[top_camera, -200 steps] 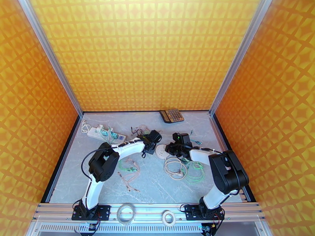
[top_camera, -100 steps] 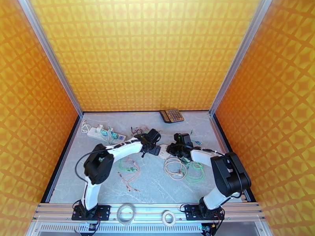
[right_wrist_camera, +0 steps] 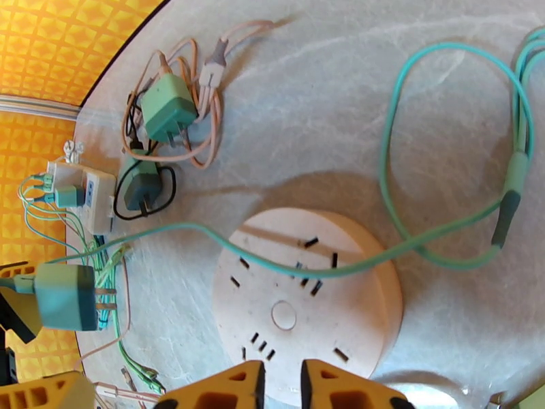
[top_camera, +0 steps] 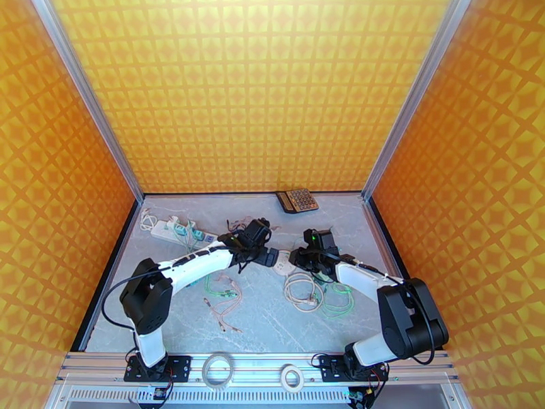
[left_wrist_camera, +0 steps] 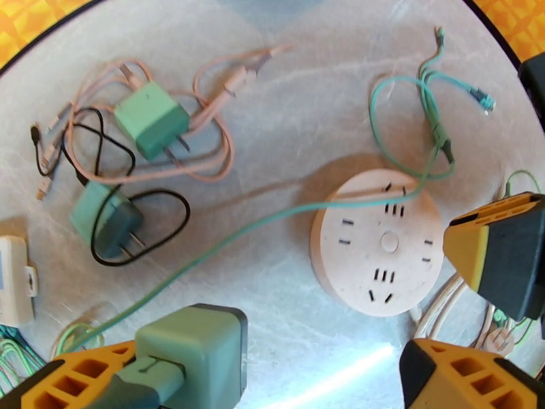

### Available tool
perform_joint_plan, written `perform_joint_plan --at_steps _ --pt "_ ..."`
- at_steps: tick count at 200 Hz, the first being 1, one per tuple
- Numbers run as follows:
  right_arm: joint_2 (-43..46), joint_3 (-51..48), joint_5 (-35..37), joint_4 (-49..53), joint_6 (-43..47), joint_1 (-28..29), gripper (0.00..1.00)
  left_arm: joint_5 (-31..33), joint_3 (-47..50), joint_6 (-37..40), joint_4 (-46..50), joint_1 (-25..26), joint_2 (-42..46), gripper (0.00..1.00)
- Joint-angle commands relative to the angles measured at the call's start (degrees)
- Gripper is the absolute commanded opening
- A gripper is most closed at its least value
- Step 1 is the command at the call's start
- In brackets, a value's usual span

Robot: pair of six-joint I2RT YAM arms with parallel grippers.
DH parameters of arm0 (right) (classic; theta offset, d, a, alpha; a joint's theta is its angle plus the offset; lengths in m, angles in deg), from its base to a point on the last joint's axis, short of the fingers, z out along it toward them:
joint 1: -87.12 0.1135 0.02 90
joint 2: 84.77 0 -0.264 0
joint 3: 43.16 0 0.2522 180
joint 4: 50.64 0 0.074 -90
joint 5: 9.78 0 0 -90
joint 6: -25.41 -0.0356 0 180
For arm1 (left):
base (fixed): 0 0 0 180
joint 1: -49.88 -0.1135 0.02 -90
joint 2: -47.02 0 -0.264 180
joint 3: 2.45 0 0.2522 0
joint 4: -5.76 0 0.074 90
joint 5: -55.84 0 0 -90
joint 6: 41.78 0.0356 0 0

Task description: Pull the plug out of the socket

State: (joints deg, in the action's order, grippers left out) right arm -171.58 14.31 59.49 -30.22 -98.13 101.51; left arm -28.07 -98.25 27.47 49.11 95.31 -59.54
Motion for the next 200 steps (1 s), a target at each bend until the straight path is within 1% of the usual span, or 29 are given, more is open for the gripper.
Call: perform_joint_plan --at_steps 1,20,53,100,143,172,200 --pt "1.6 -1.1 1.6 1.3 0.6 0.4 0.23 -2.1 -0.3 1.1 -1.4 -0.2 -2.2 0.96" --pt "1.8 -1.3 1.7 1.4 0.6 0.4 0.24 -4.4 -0.9 1.2 -1.4 -0.6 -3.9 0.97" --pt "1.8 -1.5 1.8 1.4 0.9 0.4 0.25 -7.6 -1.8 0.5 -1.1 -0.8 -6.2 0.96" --pt "1.5 -1.6 1.9 1.4 1.4 0.4 0.28 -9.5 -0.8 -1.2 2.3 -0.8 -8.4 0.95" --pt "1.7 -1.9 2.3 0.8 1.5 0.3 0.28 -11.7 2.3 -3.8 6.8 -0.7 -7.5 0.95" --pt "1.8 -2.0 2.3 0.6 1.6 0.4 0.28 -12.7 5.4 -4.1 8.3 -0.7 -5.6 0.96" --pt "2.1 -2.3 2.2 0.3 1.6 0.4 0.28 -14.2 6.2 -3.9 10.0 -0.6 -4.1 0.95"
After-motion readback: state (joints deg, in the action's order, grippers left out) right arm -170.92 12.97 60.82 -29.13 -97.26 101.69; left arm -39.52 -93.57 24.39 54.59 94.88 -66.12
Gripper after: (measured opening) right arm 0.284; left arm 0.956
